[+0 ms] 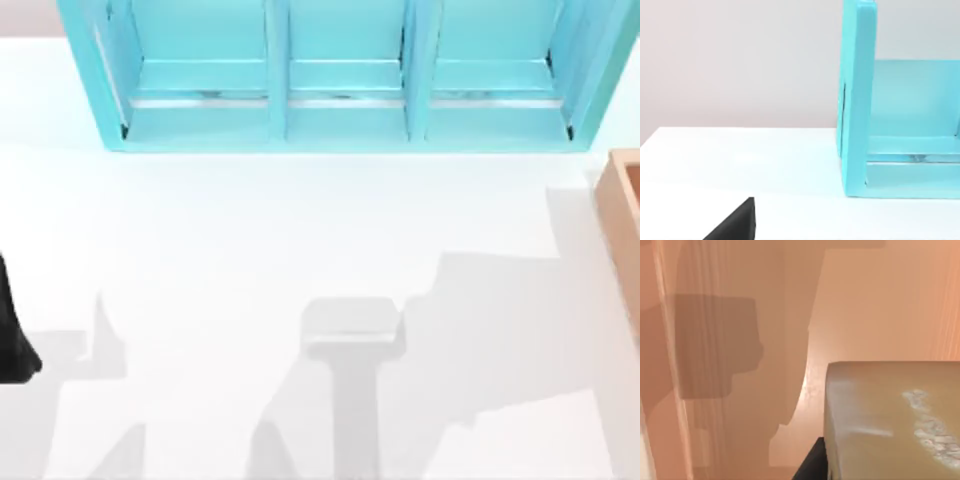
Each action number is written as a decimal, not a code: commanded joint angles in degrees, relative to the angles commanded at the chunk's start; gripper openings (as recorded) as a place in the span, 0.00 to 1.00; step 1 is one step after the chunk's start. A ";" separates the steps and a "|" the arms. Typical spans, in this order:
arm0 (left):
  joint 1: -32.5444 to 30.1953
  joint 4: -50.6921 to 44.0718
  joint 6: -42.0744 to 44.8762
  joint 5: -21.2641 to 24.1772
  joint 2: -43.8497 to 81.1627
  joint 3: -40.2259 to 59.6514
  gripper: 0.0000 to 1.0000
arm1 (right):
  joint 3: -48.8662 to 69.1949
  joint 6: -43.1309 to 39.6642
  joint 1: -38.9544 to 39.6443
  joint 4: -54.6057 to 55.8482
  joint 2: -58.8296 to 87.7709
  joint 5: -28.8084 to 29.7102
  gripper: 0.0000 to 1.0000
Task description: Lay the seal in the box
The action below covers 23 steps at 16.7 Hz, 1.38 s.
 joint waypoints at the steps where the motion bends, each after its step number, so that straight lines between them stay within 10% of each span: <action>1: 0.00 0.00 0.00 0.00 0.00 0.00 1.00 | -1.37 0.04 -0.02 1.36 0.01 -0.01 0.00; 11: 0.00 0.00 0.00 0.00 0.00 0.00 1.00 | -13.02 0.15 -0.04 13.57 0.47 -0.06 0.00; 23: 0.00 0.00 0.00 0.00 0.00 0.00 1.00 | -13.02 0.15 -0.04 13.57 0.47 -0.06 0.90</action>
